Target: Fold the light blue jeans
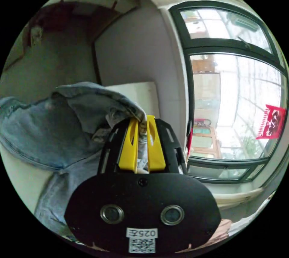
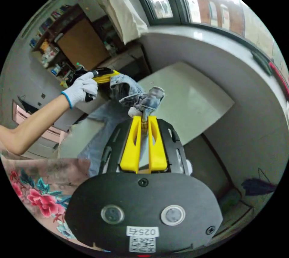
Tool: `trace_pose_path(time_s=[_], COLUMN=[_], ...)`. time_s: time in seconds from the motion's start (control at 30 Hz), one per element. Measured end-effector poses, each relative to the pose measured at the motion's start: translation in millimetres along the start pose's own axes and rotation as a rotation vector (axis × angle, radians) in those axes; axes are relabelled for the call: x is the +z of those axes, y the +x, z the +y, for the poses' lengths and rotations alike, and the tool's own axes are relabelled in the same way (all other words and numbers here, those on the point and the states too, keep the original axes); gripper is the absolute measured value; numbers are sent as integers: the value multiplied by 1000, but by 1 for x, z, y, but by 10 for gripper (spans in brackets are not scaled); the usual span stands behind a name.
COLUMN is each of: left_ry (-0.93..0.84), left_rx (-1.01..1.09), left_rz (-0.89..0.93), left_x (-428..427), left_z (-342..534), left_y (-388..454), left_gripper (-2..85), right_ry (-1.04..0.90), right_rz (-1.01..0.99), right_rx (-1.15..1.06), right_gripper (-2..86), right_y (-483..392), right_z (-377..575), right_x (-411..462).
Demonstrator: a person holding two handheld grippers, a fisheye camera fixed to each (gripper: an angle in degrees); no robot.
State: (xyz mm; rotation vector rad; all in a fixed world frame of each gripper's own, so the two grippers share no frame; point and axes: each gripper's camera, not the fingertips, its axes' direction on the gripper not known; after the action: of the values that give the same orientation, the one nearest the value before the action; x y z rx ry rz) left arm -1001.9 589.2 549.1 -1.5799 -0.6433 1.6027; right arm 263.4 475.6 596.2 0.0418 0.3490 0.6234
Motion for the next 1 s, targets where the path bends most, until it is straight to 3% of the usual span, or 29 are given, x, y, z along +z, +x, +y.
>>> trace_pose_path(time_s=[0.07,0.17,0.3,0.47,0.67,0.83,1.0], left_ry=[12,-9,-82,-226,7,33,-17], left_rx=[-26,33,134,72,45,37,-189], left_rz=[33,-116,-91,-57,-92,-373,-604], left_x=[33,64,112,166,39,-108,-199], left_z=[-13,-48,-89,-110,-56,77,235], left_y=[-6,28,58,20,-24,-77,-156], left_gripper=[2,3,7,53,81,79,80], right_ry=[-59,-57,8,-177,-293,-56,-137], right_rz=[-43,-217,41,135,153,166,-21], right_rx=[68,173,188,251,197,361,12], right_gripper=[41,40,40,47,65,50,47], right_y=[28,68,89,138,134,116,30], right_z=[-21,-57,-105,-143,-178,-187,-224], right_x=[10,0,-22,16,24,-41,-25])
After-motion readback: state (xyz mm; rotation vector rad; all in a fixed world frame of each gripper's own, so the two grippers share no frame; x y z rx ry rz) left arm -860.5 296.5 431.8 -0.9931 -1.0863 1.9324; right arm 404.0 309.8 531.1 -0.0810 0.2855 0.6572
